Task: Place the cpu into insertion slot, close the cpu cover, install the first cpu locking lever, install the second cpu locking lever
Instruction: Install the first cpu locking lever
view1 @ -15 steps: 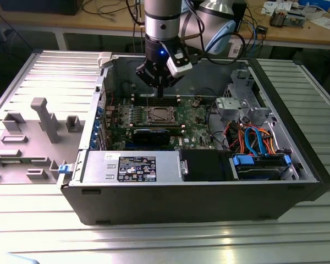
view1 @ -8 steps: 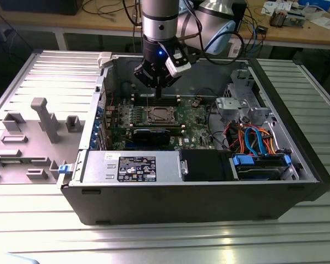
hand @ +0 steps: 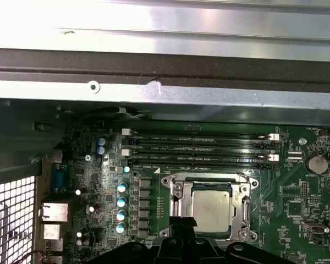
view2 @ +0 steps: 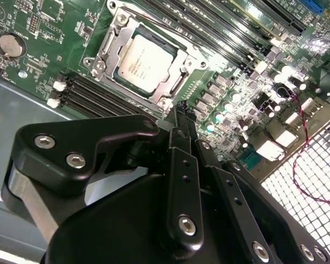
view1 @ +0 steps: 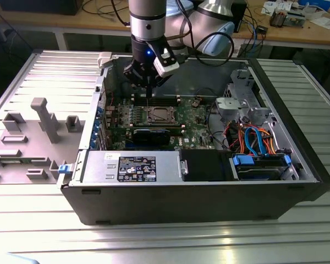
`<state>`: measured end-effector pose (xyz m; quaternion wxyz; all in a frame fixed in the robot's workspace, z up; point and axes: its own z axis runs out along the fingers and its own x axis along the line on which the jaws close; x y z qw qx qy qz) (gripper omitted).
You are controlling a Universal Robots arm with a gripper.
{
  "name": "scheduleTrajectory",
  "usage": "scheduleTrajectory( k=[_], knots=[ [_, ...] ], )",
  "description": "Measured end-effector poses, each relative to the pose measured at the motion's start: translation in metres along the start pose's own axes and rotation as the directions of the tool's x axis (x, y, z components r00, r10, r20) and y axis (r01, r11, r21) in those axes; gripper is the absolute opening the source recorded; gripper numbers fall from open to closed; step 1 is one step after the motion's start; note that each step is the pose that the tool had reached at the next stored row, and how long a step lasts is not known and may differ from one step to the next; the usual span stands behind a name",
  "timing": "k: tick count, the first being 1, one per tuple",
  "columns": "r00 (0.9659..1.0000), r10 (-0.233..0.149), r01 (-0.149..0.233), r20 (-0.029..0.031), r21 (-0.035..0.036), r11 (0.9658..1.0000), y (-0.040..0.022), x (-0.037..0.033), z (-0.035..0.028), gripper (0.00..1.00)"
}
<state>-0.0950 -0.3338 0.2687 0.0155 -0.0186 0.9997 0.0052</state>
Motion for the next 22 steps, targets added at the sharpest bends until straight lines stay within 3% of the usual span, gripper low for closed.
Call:
scheduleTrajectory(
  k=[5,11,14,22],
  knots=[
    [1.0000,0.000,0.000,-0.0001,0.0001,1.0000,-0.0001,0.0006,-0.0001,0.11],
    [1.0000,-0.006,0.006,-0.0001,-0.0006,1.0000,0.0004,0.0126,0.0004,0.11],
    [0.9998,-0.021,0.021,-0.0004,-0.0019,0.9998,0.0009,0.0146,0.0008,0.11],
    [0.9998,-0.021,0.021,0.0001,-0.0083,0.9998,0.0162,0.0143,0.0055,0.11]
  ],
)
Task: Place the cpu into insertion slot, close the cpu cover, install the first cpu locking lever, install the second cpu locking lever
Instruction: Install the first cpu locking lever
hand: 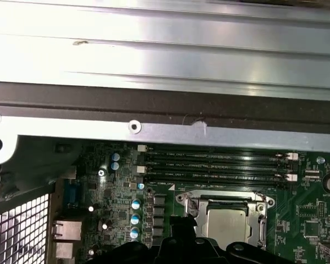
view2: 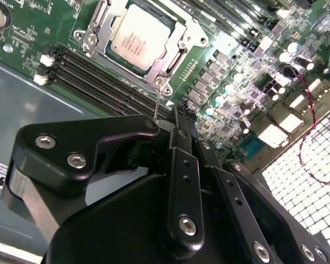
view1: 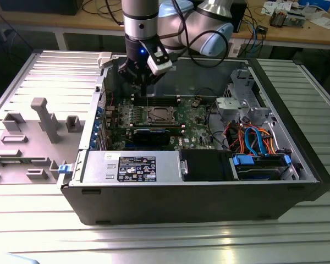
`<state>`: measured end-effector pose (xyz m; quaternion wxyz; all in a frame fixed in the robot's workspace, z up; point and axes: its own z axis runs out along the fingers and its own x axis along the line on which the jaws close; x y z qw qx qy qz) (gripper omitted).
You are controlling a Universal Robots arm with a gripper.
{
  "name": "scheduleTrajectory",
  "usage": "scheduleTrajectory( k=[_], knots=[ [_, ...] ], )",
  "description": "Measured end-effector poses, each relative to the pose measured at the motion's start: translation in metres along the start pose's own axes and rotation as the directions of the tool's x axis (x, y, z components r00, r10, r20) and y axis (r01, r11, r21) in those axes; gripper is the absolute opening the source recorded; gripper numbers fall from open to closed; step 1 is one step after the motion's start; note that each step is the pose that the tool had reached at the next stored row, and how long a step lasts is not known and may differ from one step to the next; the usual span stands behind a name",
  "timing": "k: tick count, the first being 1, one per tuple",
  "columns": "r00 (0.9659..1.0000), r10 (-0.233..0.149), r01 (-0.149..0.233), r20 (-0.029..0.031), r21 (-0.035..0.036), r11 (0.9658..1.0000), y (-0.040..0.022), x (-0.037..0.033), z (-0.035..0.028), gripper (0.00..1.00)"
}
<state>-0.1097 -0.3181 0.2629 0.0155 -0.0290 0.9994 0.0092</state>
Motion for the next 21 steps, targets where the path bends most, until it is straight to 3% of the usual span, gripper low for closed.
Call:
scheduleTrajectory(
  k=[17,21],
  knots=[
    [1.0000,0.000,0.000,0.0000,-0.0008,1.0000,0.0047,-0.0002,0.0021,0.11],
    [1.0000,0.000,0.000,0.0000,-0.0008,1.0000,0.0060,-0.0084,0.0029,0.11]
  ],
)
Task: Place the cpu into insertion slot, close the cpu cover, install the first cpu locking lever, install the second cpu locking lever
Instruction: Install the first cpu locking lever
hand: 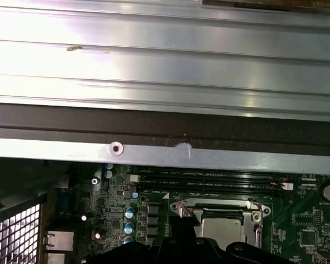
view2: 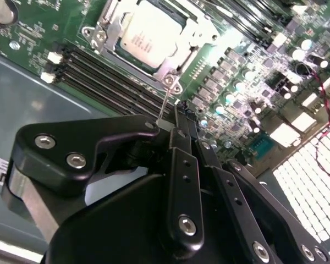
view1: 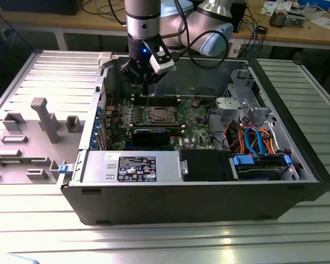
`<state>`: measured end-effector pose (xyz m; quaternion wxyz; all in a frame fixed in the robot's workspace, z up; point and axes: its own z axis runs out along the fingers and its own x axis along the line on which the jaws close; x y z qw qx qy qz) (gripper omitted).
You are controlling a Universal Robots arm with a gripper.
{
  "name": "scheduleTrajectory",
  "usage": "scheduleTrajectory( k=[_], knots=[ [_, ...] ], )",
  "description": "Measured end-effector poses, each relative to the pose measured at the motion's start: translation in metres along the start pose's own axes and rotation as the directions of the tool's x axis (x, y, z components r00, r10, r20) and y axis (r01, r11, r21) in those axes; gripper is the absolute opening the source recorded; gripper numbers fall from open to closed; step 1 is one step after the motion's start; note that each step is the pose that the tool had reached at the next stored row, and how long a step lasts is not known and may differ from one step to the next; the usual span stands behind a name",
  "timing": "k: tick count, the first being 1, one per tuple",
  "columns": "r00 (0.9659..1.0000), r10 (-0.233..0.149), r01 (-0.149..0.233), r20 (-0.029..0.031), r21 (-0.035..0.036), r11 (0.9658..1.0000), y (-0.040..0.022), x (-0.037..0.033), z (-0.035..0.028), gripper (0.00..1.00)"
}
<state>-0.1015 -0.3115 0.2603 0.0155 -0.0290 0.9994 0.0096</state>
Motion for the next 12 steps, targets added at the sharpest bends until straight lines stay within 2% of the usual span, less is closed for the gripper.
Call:
scheduleTrajectory(
  k=[6,12],
  knots=[
    [1.0000,0.000,0.000,0.0000,0.0001,1.0000,-0.0008,-0.0174,0.0062,0.11],
    [1.0000,0.000,0.000,-0.0001,0.0004,1.0000,-0.0009,-0.0190,0.0066,0.11]
  ],
)
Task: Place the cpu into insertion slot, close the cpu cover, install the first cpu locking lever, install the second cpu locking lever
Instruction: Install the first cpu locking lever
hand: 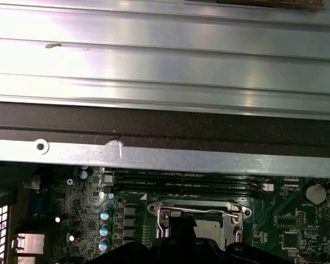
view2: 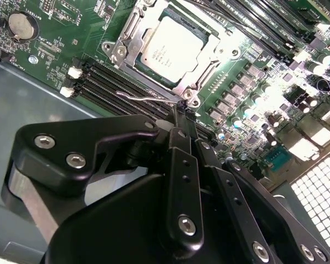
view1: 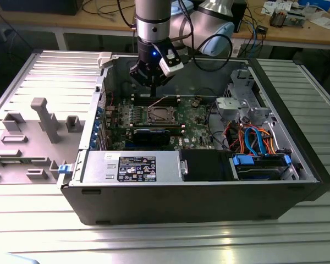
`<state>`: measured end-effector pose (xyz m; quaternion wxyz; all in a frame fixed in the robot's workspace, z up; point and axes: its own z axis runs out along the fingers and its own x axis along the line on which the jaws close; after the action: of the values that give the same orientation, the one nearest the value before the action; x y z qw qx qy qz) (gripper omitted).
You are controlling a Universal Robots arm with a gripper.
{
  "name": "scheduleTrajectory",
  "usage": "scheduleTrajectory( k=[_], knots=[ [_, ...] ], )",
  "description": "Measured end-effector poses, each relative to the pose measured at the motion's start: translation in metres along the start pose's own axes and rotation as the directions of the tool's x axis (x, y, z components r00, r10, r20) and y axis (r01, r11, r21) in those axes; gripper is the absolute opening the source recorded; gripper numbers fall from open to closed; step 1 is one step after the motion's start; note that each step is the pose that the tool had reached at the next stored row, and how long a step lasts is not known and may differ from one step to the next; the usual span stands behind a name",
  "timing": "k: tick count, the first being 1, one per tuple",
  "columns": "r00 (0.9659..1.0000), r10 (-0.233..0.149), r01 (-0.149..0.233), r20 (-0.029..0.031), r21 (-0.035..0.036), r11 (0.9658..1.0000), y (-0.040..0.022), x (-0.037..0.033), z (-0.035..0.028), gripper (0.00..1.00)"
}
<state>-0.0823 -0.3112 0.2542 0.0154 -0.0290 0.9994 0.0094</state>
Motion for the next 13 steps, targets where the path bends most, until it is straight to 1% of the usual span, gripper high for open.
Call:
scheduleTrajectory(
  k=[9,11,12,13],
  knots=[
    [1.0000,0.000,0.000,0.0001,0.0000,1.0000,0.0000,-0.0002,0.0004,0.11],
    [1.0000,0.000,0.000,0.0001,-0.0018,1.0000,-0.0002,-0.0017,0.0011,0.11],
    [1.0000,0.000,0.000,0.0007,-0.0107,0.9999,-0.0003,-0.0035,0.0019,0.11],
    [1.0000,0.001,-0.001,0.0013,-0.0211,0.9998,-0.0003,-0.0050,0.0027,0.11]
  ],
)
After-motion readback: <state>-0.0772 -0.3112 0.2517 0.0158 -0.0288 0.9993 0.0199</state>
